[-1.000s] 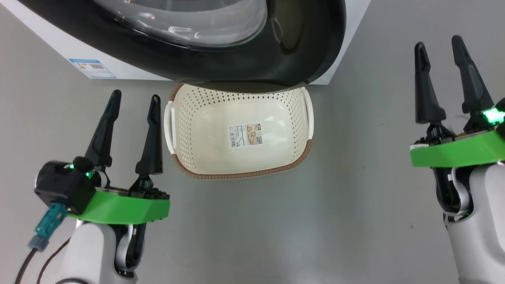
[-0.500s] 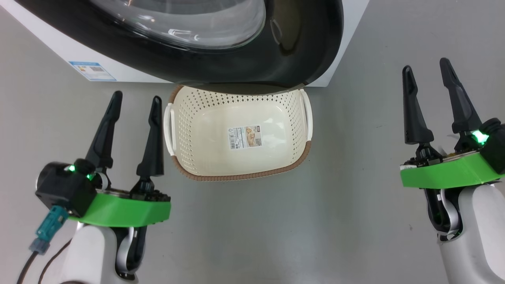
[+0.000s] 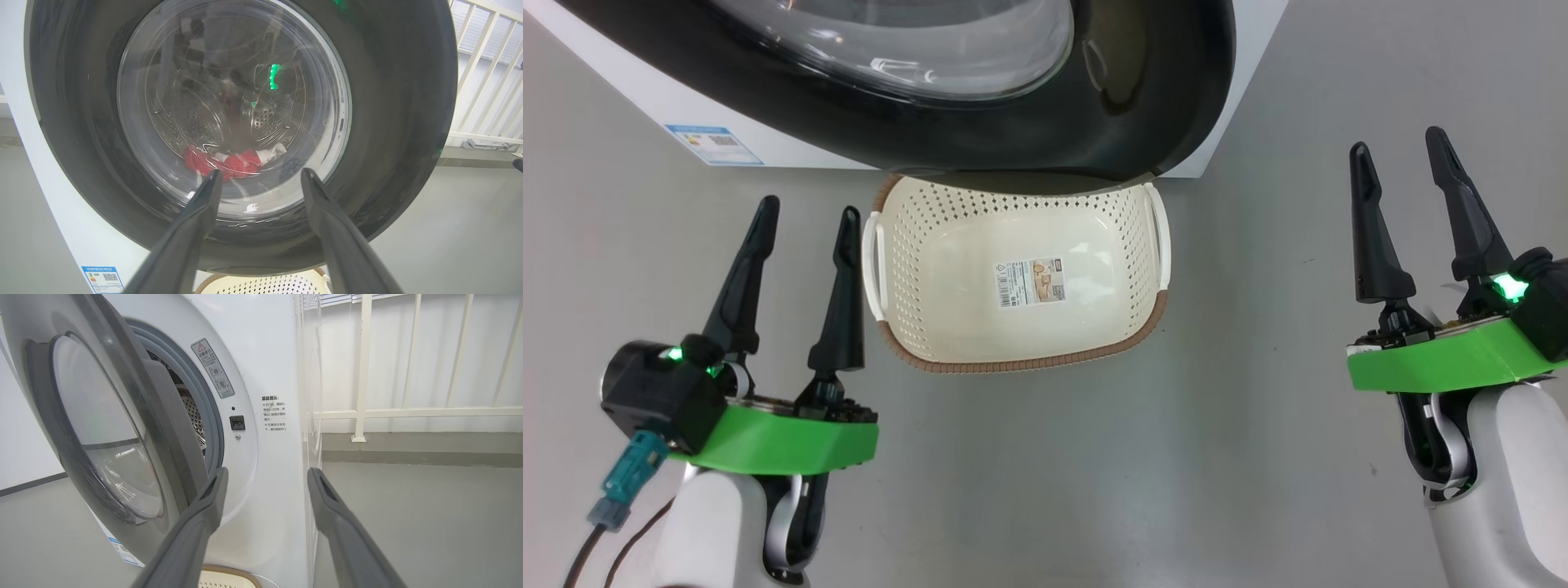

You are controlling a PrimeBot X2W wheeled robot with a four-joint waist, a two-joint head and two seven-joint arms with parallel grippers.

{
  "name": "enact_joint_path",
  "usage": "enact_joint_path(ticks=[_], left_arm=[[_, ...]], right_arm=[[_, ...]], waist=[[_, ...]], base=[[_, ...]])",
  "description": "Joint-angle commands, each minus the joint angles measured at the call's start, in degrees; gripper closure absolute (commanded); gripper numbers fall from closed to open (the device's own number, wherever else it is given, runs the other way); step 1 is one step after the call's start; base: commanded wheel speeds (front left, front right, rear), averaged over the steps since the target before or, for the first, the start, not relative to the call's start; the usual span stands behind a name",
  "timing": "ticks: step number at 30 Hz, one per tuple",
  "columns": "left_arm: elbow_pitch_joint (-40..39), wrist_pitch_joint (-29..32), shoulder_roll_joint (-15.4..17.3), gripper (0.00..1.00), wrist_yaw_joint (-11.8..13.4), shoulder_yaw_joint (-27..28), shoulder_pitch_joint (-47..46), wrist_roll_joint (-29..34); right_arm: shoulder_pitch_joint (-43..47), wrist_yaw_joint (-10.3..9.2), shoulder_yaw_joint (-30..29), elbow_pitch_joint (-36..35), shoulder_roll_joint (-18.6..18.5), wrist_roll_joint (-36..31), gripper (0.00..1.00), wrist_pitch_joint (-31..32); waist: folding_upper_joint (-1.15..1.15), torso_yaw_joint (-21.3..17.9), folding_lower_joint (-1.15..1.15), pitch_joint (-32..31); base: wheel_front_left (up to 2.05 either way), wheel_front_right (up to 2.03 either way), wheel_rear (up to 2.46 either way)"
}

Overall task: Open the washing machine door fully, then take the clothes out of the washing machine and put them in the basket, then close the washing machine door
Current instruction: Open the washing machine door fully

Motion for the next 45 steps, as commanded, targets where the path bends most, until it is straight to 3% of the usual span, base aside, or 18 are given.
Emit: enact_joint_path(ticks=[1,13,14,16,17,18,25,31,35,40,45], left_arm=[[-1.56,-0.44,1.07,0.0,-0.31,1.57,0.49,0.63],[-1.63,-0.44,1.07,0.0,-0.32,1.71,0.21,0.8],[-1.67,-0.44,1.07,0.0,-0.32,1.72,0.2,0.81],[-1.74,-0.44,1.07,0.0,-0.32,1.68,0.16,0.8],[-1.77,-0.44,1.07,0.0,-0.32,1.64,0.14,0.77],[-1.8,-0.44,1.07,0.0,-0.32,1.6,0.13,0.72],[-1.86,-0.44,1.07,0.0,-0.28,1.38,-0.1,0.41],[-1.86,-0.44,1.07,0.0,-0.11,1.45,-0.35,0.36],[-1.62,-0.44,1.07,0.0,-0.02,1.19,-0.56,0.31],[-1.38,-0.44,1.07,0.0,0.23,0.55,-0.93,0.04],[-1.16,-0.44,1.07,0.0,0.41,-0.14,-1.41,-0.24]], right_arm=[[0.43,0.39,1.69,-1.3,0.43,0.72,0.0,-0.36],[-0.1,0.39,2.15,-1.22,0.11,1.69,0.0,-0.36],[-0.14,0.39,2.18,-1.24,0.08,1.71,0.17,-0.36],[-0.22,0.39,2.29,-1.27,0.01,1.87,0.63,-0.36],[-0.28,0.39,2.43,-1.21,-0.04,2.15,0.94,-0.36],[-0.41,0.39,2.64,-1.06,-0.03,2.9,1.0,-0.36],[-3.73,0.39,2.01,-1.15,1.01,18.1,1.0,-0.36],[-8.75,0.39,2.8,-0.99,1.29,34.03,1.0,-0.36],[-12.76,0.39,4.86,2.77,-0.28,47.04,1.0,-0.02],[-18.96,0.39,5.3,6.88,-2.74,65.32,1.0,9.2],[-24.26,0.39,4.53,9.77,-4.72,77.38,1.0,22.22]], waist=[[0.0,0.0,0.0,0.08],[0.0,0.05,0.0,0.28],[0.0,0.05,0.0,0.3],[0.0,0.12,0.0,0.36],[0.0,0.18,0.0,0.38],[0.0,0.24,0.0,0.41],[0.0,0.95,0.0,0.93],[0.0,1.61,0.0,1.6],[0.0,2.19,0.0,2.06],[0.0,2.97,0.0,2.79],[0.0,3.59,0.0,3.35]], base=[[0.0,0.0,0.0],[0.0,0.0,0.0],[0.0,0.0,0.0],[0.0,0.0,0.0],[0.0,0.0,0.0],[0.0,0.0,0.0],[0.0,0.0,0.0],[0.0,0.0,0.0],[0.0,0.0,0.0],[0.0,0.0,0.0],[0.0,0.0,0.0]])
